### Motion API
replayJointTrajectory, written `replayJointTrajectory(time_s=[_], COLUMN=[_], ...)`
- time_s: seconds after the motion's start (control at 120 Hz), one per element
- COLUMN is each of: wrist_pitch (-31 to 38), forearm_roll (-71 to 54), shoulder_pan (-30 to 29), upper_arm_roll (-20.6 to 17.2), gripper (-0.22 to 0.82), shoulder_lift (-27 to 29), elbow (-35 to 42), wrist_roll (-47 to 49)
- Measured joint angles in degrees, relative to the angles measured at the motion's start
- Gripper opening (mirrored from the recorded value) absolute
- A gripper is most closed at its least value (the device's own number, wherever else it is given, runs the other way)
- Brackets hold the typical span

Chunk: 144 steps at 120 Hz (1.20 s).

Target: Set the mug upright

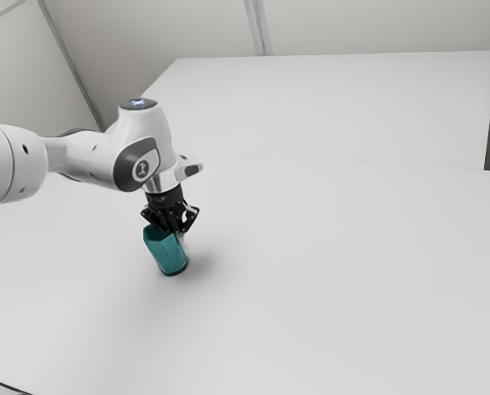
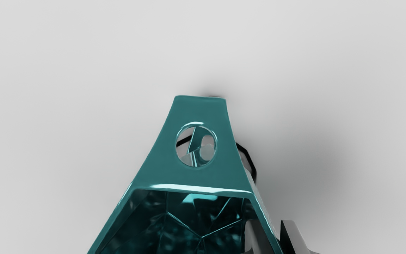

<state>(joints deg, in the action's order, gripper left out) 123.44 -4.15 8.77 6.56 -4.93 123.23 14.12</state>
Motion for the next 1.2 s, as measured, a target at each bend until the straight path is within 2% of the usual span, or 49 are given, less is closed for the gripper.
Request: replayJointTrajectory(time_s=[0.092, 0.367, 0.633, 0.767, 0.883, 1.017, 1.092, 1.2], wrist_pitch=[-0.5, -3.0, -7.3, -10.9, -15.6, -21.1, -24.3, -27.5], forearm_roll=[0.1, 2.6, 3.4, 3.6, 3.0, 1.8, 1.4, 1.2], shoulder_pan=[0.0, 0.1, -0.4, -1.5, -2.4, 0.2, 0.7, 0.1], upper_arm_roll=[0.0, -0.2, -1.2, -3.1, -5.1, -5.7, -5.8, -5.7], gripper=[-0.14, 0.24, 0.47, 0.53, 0.56, 0.58, 0.59, 0.60], shoulder_lift=[-0.2, 0.1, 3.4, 4.2, 1.5, 0.2, 0.4, 1.9], elbow=[-0.2, -0.7, -3.8, -9.0, -21.0, -31.6, -34.8, -35.5], wrist_roll=[0.2, -0.3, -0.7, -1.5, -3.4, -6.4, -8.0, -9.9])
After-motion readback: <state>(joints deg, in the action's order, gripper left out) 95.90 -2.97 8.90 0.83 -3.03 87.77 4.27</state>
